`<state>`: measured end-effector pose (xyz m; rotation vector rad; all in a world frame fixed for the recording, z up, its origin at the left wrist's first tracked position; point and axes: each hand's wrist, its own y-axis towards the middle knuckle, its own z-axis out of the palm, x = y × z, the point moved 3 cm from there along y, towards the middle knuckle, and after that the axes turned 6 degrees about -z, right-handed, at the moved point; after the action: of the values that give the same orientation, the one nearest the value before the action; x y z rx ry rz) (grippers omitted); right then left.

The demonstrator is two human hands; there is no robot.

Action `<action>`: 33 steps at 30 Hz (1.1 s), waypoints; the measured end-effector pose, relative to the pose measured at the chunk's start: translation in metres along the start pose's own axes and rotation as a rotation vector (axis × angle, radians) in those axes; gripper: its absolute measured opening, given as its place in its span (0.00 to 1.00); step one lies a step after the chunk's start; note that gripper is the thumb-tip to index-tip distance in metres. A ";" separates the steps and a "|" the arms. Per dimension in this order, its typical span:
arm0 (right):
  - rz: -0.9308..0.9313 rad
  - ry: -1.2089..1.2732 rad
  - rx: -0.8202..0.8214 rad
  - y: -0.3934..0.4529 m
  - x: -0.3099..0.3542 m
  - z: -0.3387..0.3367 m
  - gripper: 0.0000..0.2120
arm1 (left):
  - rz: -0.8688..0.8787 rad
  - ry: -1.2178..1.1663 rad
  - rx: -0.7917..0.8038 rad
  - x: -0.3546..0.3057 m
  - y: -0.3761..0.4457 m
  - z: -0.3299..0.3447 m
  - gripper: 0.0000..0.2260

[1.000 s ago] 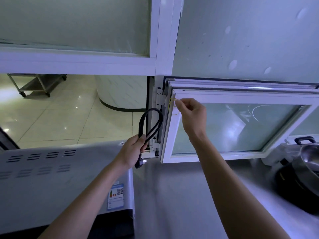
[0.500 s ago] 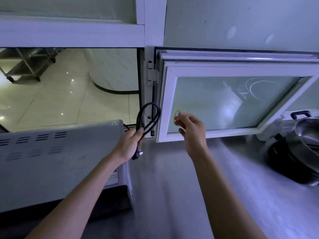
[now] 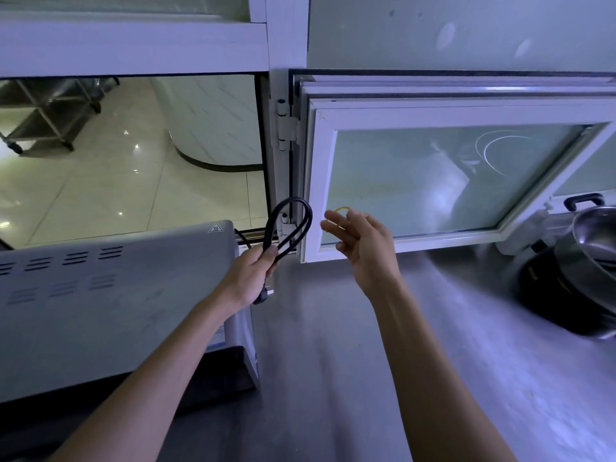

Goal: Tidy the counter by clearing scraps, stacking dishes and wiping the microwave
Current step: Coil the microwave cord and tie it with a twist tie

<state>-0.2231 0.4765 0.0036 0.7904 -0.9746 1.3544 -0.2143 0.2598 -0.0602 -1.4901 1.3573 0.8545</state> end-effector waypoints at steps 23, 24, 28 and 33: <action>-0.233 -0.502 0.004 -0.019 0.004 0.007 0.13 | -0.045 -0.027 0.051 -0.007 -0.007 0.001 0.17; -0.248 -0.531 0.015 -0.020 0.007 0.009 0.13 | -0.030 -0.002 0.050 -0.008 -0.007 0.001 0.17; -0.253 -0.617 0.092 -0.023 0.017 0.018 0.18 | 0.043 0.081 0.057 -0.015 -0.010 0.006 0.15; -0.317 -0.798 0.176 -0.018 0.028 0.030 0.20 | 0.080 0.205 0.068 -0.022 -0.009 0.005 0.13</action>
<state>-0.2094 0.4601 0.0427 1.6140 -1.2694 0.8455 -0.2082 0.2716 -0.0402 -1.5107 1.5899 0.7126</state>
